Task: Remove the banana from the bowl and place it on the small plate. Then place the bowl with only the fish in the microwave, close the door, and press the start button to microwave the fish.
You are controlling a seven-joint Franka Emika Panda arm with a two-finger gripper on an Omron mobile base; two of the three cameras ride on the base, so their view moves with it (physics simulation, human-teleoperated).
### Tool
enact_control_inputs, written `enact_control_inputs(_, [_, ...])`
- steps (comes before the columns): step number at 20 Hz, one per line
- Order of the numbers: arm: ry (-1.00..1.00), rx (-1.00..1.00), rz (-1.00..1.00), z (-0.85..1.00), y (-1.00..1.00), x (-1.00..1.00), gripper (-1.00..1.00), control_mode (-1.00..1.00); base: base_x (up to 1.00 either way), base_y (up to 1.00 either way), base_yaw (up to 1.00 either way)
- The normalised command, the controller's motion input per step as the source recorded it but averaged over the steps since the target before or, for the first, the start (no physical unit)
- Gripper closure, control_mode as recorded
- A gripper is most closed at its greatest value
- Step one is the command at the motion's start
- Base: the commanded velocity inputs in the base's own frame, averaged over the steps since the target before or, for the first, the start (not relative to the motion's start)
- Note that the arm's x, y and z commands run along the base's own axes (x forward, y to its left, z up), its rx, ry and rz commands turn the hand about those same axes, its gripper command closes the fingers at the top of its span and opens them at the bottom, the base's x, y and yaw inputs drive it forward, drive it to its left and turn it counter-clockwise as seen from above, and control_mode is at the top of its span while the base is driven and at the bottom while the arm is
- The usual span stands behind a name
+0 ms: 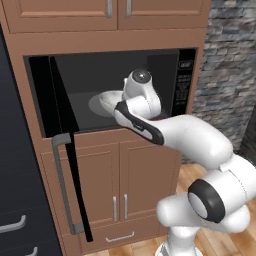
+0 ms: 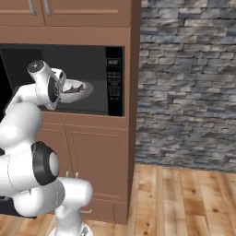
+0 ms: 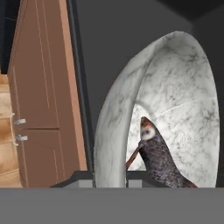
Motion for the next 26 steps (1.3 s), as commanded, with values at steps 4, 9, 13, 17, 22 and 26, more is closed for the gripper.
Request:
enact_control_inputs(4, [0.0, -0.1, 0.0, -0.21, 0.33, 0.32, 1.0, -1.0, 0.0, 0.0, 0.0])
enact_control_inputs(9, [0.0, -0.05, 0.0, -0.05, 0.29, 0.33, 1.0, -1.0, 0.0, 0.0, 0.0])
enact_control_inputs(13, [0.0, -0.04, 0.0, -0.01, 0.15, 0.41, 1.0, -1.0, 0.0, 0.0, 0.0])
enact_control_inputs(17, [0.0, -0.02, 0.0, -0.06, 0.01, 0.35, 1.0, -1.0, 0.0, 0.0, 0.0])
enact_control_inputs(22, [0.06, -0.01, 0.0, -0.22, -0.05, 0.41, 1.0, -1.0, 0.0, 0.0, 0.0])
enact_control_inputs(26, [0.09, -0.02, 0.0, -0.18, -0.03, 0.27, 1.0, -1.0, 0.0, 0.0, 0.0])
